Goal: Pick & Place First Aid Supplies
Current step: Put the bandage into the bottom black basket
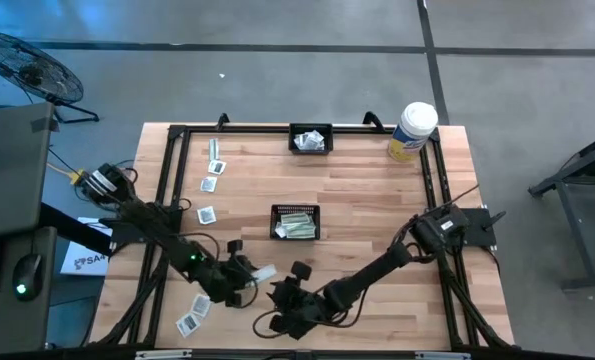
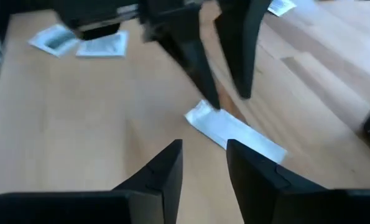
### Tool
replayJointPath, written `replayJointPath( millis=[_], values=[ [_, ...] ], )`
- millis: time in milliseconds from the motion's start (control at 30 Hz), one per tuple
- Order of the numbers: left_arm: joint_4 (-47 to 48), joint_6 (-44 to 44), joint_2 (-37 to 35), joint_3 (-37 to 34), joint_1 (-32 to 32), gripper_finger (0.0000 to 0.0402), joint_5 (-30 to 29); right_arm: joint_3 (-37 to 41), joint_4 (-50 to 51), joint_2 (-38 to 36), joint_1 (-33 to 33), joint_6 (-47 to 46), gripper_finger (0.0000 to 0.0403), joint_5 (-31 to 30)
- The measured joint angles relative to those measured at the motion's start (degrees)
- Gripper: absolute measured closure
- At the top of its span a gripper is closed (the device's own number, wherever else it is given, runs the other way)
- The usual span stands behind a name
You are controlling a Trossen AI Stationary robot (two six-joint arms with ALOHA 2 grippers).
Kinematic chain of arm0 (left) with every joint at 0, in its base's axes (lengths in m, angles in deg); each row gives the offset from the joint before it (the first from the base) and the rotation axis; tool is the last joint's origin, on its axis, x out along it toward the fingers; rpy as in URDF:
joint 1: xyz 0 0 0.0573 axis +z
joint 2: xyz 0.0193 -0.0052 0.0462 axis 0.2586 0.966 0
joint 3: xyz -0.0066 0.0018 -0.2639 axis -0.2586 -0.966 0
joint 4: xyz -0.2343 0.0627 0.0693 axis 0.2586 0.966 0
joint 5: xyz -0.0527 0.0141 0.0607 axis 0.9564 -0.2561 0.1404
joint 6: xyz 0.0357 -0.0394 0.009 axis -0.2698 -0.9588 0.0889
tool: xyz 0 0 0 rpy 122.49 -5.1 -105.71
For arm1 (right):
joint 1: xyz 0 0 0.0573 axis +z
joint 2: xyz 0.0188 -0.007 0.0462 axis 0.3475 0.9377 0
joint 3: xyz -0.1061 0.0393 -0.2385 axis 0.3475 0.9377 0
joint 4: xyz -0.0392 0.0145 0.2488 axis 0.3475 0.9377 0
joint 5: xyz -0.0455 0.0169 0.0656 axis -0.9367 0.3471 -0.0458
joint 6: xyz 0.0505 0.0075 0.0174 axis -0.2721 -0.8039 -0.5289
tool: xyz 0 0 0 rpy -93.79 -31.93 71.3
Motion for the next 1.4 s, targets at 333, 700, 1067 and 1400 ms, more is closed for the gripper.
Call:
replayJointPath(
  millis=[333, 700, 1067, 1400],
  values=[
    [33.87, -11.58, -17.87, 4.73, -8.78, 0.0289, -16.96, -0.02, -16.49, 3.86, -0.01, 15.22, 0.0294, -0.4],
    [36.93, -20.05, -22.91, 1.55, -13.09, 0.0289, -28.66, -14.13, -8.11, 13.0, -3.77, 19.13, 0.0295, 3.81],
    [37.44, -20.06, -22.84, 0.75, -13.1, 0.0289, -29.8, -13.36, -3.94, 14.01, -6.22, 11.99, 0.0295, 7.58],
    [37.62, -20.06, -22.86, 0.75, -13.1, 0.0289, -30.59, -11.56, -2.13, 13.66, -7.4, 8.68, 0.0333, 8.84]
  ],
)
